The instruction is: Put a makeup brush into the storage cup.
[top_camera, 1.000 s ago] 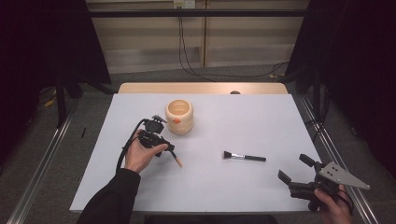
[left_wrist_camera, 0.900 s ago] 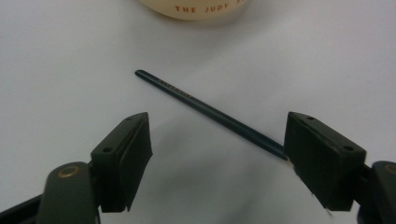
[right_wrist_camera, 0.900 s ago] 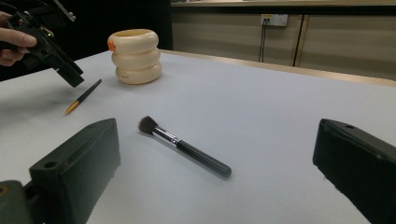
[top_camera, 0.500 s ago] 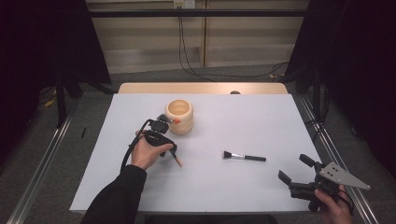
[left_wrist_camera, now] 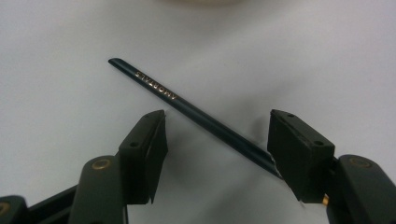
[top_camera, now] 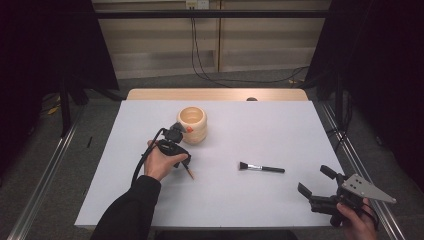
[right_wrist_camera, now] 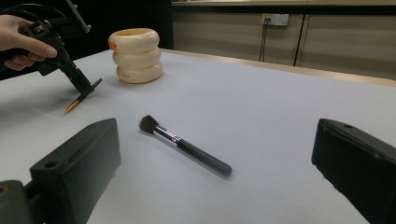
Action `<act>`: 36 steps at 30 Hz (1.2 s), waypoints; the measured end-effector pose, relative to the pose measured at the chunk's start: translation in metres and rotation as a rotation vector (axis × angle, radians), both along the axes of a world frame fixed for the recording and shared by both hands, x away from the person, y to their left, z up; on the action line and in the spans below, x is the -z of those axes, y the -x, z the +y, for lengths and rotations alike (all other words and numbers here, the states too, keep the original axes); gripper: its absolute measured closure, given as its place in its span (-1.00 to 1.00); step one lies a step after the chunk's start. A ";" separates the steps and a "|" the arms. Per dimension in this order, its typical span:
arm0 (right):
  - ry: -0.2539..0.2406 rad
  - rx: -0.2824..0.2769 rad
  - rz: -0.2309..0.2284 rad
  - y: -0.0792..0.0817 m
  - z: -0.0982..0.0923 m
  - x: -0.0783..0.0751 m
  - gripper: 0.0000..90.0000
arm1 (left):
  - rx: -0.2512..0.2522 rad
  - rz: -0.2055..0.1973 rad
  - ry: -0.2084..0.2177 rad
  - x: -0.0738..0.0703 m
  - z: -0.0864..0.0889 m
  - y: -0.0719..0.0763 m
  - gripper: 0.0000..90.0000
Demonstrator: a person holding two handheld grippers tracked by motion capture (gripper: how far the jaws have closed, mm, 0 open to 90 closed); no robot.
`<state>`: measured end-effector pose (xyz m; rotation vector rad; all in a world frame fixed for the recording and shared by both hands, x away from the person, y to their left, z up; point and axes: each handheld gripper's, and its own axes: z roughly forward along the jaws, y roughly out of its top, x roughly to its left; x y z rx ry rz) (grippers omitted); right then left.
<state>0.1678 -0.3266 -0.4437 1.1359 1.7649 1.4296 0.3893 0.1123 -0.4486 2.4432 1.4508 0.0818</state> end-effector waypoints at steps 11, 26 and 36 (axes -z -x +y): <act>-0.005 0.007 0.002 0.000 0.000 0.000 -0.99 | -0.035 -0.015 -0.030 -0.001 0.007 -0.003 0.41; -0.004 0.009 0.003 0.001 -0.001 0.000 -0.99 | -0.063 0.025 -0.024 -0.001 0.012 -0.008 0.73; -0.005 0.009 0.006 0.001 -0.001 0.001 -0.99 | -0.025 0.022 -0.019 -0.002 0.014 -0.006 0.65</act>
